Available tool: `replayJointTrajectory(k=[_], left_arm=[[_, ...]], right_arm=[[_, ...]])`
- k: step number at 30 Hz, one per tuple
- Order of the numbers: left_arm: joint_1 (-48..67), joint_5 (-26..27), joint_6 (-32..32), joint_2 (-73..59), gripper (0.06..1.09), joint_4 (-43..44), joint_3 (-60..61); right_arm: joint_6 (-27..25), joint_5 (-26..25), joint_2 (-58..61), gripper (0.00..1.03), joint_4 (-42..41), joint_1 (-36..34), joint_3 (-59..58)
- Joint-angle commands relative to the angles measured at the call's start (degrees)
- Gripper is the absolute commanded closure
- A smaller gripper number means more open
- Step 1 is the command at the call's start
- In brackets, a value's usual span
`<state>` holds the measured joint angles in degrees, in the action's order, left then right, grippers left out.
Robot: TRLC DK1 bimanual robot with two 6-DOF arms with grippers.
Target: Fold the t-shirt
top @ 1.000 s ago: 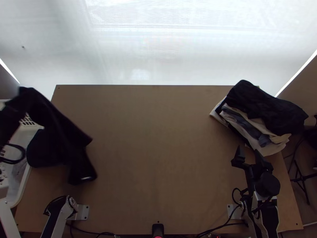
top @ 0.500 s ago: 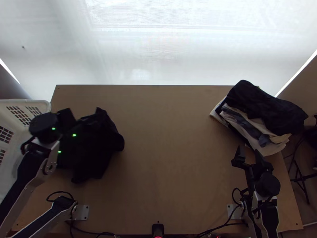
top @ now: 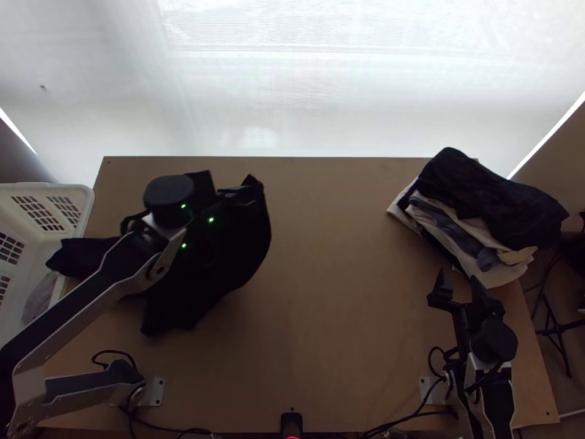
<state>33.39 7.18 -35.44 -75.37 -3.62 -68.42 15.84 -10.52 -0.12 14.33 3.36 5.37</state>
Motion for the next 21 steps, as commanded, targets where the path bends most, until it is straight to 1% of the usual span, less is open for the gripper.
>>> replayJointTrajectory(k=[1, 4, 8, 12, 14, 15, 18, 19, 21], left_arm=[[3.7, -2.0, 0.3, -11.8, 1.05, 1.3, -12.4], [6.3, -3.3, -0.2, -15.2, 1.05, 1.2, -17.4], [9.6, -3.5, -1.5, -17.2, 1.05, -0.1, -22.5], [9.7, -3.6, -0.5, -15.4, 1.05, -3.9, -21.0], [8.6, -2.8, 2.4, -11.9, 1.05, -4.4, -16.0], [7.4, -1.6, 3.5, -9.6, 1.05, -4.5, -12.6], [1.5, 6.5, 5.9, -1.6, 1.05, -7.2, -2.7], [-0.6, 8.9, 6.4, 0.9, 1.05, -9.0, -0.1], [-4.4, 13.2, 10.1, 6.1, 1.05, -14.8, 3.8]], right_arm=[[0.0, 0.0, 0.0, 0.04, 0.0, 0.1, 0.0], [0.0, 0.0, 0.0, 0.04, 0.0, 0.0, 0.0], [0.1, 0.0, 0.0, 0.04, 0.0, 0.2, 0.0], [0.1, 0.0, 0.0, 0.04, 0.0, 2.3, 0.0], [1.0, 0.0, 0.0, 0.04, 0.1, 2.6, 0.0], [1.0, 0.0, 0.0, 0.04, 0.1, 2.5, 0.0], [1.0, 0.0, 0.0, 0.04, 0.1, 2.3, 0.0], [1.0, 0.0, 0.0, 0.04, 0.1, 2.3, 0.0], [1.1, 0.1, -0.1, 0.04, -0.1, 2.8, 0.1]])
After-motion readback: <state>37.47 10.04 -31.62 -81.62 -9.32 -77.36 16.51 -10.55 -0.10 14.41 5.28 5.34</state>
